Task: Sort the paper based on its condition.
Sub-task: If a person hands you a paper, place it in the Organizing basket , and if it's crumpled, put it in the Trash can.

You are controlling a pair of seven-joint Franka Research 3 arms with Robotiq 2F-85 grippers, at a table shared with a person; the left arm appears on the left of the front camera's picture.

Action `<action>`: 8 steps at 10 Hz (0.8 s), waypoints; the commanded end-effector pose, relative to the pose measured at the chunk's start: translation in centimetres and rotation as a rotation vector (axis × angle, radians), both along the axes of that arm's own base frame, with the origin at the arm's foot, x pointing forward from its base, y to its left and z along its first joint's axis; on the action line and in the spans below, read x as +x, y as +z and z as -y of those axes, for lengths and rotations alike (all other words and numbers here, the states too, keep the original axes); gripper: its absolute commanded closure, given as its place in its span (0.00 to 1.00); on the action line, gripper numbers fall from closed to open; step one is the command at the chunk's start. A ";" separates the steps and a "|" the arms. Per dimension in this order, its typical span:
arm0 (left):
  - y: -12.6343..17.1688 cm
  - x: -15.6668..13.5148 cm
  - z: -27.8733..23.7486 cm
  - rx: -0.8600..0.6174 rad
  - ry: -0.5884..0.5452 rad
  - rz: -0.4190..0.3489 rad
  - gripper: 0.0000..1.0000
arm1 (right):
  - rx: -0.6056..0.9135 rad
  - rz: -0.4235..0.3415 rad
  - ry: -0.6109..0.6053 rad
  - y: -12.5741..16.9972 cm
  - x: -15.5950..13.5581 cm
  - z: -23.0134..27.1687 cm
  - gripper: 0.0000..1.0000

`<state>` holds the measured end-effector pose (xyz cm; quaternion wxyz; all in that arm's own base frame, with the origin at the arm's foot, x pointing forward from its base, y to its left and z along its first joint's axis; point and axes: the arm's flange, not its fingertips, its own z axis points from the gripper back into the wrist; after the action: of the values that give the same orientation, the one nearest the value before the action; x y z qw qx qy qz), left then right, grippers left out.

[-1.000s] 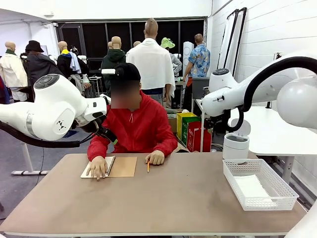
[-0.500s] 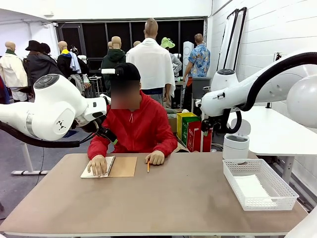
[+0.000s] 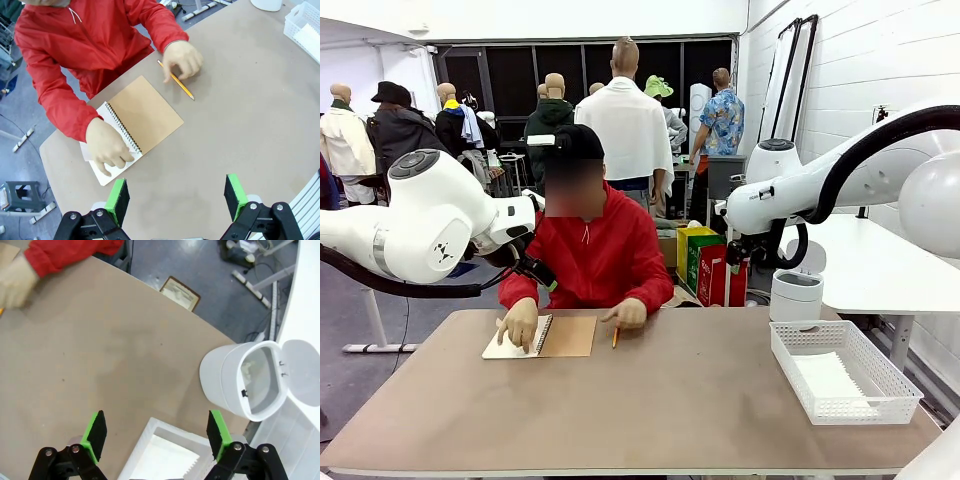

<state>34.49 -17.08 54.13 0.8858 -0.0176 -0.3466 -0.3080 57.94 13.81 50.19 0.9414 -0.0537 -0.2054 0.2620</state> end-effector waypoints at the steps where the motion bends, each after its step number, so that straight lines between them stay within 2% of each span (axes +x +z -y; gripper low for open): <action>1: -0.1 0.0 -0.1 -0.003 -0.001 -0.004 0.00 | 0.047 0.005 0.002 0.2 -0.5 -0.1 0.00; 4: -0.1 0.0 -0.1 -0.003 -0.001 -0.004 0.00 | 0.214 -0.012 0.062 0.7 -4.1 1.0 0.00; 6: -0.1 0.0 -0.1 -0.003 -0.001 -0.004 0.00 | 0.273 0.014 0.091 1.1 -6.8 1.4 0.00; 8: -0.1 0.0 -0.1 -0.003 -0.001 -0.004 0.00 | 0.319 0.073 0.134 1.3 -10.2 1.4 0.00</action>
<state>34.50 -17.08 54.13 0.8859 -0.0176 -0.3465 -0.3080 49.94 13.22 52.36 0.9243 0.0836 -0.2580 0.2686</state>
